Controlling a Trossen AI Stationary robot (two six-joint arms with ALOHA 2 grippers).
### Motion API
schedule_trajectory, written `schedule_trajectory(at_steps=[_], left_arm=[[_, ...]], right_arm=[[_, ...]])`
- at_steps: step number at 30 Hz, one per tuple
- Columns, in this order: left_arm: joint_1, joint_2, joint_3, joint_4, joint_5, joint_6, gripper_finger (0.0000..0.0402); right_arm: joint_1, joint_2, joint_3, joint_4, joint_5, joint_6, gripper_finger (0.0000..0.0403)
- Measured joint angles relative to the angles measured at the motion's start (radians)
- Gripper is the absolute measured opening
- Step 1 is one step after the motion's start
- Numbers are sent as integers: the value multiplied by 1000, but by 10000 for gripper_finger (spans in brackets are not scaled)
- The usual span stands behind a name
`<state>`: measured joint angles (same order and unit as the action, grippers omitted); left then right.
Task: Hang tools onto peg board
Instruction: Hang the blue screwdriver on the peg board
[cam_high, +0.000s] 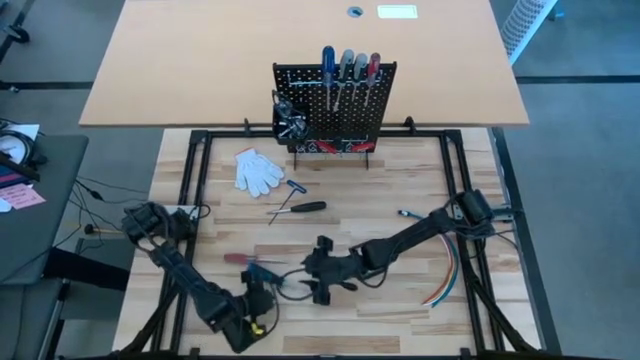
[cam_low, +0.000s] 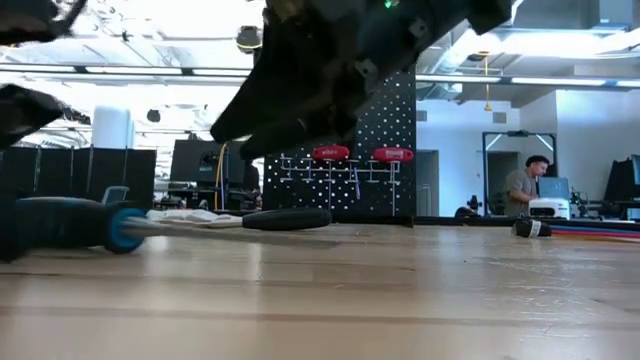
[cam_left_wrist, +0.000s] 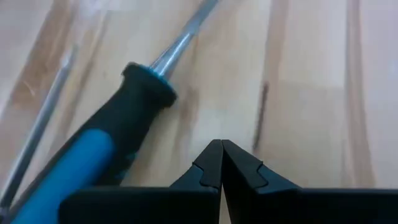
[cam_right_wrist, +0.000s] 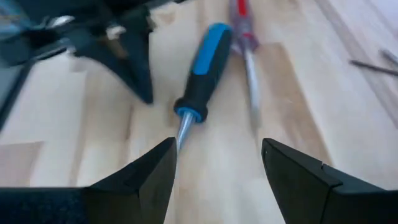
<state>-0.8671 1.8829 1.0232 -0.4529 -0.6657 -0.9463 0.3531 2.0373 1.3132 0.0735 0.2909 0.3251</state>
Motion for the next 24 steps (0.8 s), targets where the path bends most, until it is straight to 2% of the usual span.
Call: schedule_trajectory(at_steps=[4, 9, 14, 20, 24], left_arm=[[47, 3, -3, 23, -67, 59, 0], [69, 2, -3, -8, -117, 23, 0], [22, -49, 17, -109, -148, -68, 0], [-55, -117, 20, -207, -219, -174, 0], [-95, -122, 20, -269, -228, -250, 0]], right_arm=[[-6, 15, 1, 6, 0, 25, 243], [-5, 82, 13, 45, -26, 5, 243], [-12, 153, 69, 70, -25, -40, 235], [-24, 238, 181, 73, 8, -87, 204], [-37, 272, 224, 57, 19, -101, 188]])
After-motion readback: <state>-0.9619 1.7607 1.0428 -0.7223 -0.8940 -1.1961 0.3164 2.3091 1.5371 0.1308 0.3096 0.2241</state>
